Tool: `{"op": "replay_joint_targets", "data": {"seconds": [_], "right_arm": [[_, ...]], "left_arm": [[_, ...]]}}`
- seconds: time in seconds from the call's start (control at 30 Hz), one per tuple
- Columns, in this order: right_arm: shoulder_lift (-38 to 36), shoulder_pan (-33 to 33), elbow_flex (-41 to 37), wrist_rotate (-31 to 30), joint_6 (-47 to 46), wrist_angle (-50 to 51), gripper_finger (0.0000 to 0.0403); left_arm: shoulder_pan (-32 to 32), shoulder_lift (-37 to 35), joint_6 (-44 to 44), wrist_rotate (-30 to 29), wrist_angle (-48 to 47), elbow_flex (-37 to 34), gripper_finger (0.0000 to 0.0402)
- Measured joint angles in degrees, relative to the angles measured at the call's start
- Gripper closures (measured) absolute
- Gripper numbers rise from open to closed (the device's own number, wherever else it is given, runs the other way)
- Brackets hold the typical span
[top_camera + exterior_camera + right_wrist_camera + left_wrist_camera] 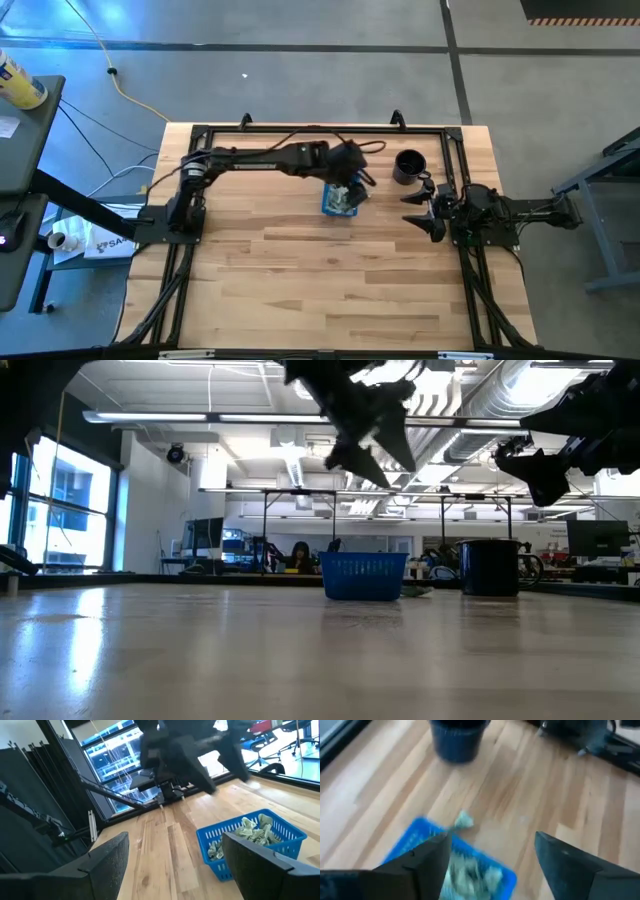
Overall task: Pick and place Stevia / Truvia into bins
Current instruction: Put the stevia packet into the basket
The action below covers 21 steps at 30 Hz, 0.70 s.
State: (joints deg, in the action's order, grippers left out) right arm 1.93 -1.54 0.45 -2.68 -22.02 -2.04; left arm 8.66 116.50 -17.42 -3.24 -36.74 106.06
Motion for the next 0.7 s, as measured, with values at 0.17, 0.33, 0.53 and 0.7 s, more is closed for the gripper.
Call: {"op": "replay_joint_targets", "data": {"seconds": [0.17, 0.33, 0.53, 0.7], "right_arm": [[-0.2, 0.0, 0.0, 0.0, 0.0, -0.1, 0.0096], [0.0, 0.0, 0.0, -0.3, 0.0, -0.2, 0.0096], [0.3, 0.0, 0.0, -0.4, 0.0, 0.0, 0.0096], [0.7, 0.0, 0.0, -0.5, 0.1, 0.0, 0.0096]], "left_arm": [[1.2, 6.0, 2.3, 2.5, 7.0, 3.0, 0.0091], [1.6, 9.9, 1.9, 3.1, 0.0, 6.1, 0.0142], [1.3, 4.9, 0.6, 2.3, -12.4, 14.2, 0.0198], [0.6, 2.4, -0.3, -1.2, -20.2, 19.5, 0.023]]}}
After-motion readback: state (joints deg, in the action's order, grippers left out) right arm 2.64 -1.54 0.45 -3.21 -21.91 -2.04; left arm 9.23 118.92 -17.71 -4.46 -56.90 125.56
